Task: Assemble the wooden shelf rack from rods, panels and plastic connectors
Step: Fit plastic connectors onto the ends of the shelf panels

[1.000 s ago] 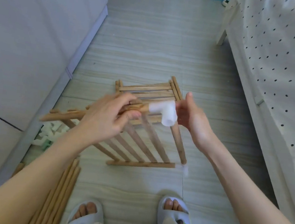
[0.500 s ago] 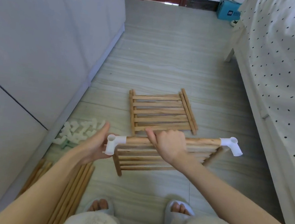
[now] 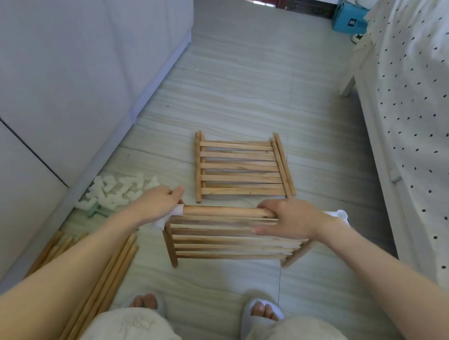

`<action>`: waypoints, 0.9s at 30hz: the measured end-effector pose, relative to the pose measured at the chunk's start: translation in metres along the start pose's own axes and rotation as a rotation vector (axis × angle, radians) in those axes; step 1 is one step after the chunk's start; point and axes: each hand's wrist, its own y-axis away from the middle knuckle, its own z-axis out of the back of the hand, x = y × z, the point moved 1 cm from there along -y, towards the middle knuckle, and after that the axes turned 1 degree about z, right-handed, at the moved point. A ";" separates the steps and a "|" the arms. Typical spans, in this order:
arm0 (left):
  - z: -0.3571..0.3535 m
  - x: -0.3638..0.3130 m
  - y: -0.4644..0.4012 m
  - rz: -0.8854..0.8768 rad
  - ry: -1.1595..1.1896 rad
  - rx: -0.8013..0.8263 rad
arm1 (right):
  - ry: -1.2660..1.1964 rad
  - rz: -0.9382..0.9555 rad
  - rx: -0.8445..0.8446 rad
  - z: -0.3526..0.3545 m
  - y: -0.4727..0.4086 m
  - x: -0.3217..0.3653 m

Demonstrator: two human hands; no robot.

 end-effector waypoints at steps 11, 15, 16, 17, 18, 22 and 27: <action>-0.031 -0.041 -0.001 -0.056 -0.477 0.232 | -0.148 -0.314 0.372 0.003 0.005 -0.041; -0.033 -0.038 0.001 -0.158 -0.538 0.121 | -0.179 -0.289 0.408 0.002 0.004 -0.039; -0.034 -0.037 0.002 -0.164 -0.542 0.113 | -0.188 -0.283 0.411 0.002 0.004 -0.039; -0.034 -0.037 0.003 -0.166 -0.541 0.108 | -0.195 -0.273 0.405 0.001 0.005 -0.039; -0.034 -0.038 0.004 -0.172 -0.540 0.100 | -0.199 -0.254 0.383 0.000 0.005 -0.040; -0.036 -0.038 0.004 -0.206 -0.539 0.055 | -0.184 -0.189 0.273 -0.005 0.010 -0.042; -0.037 -0.037 0.008 -0.218 -0.550 0.034 | -0.133 -0.186 0.216 -0.006 0.016 -0.038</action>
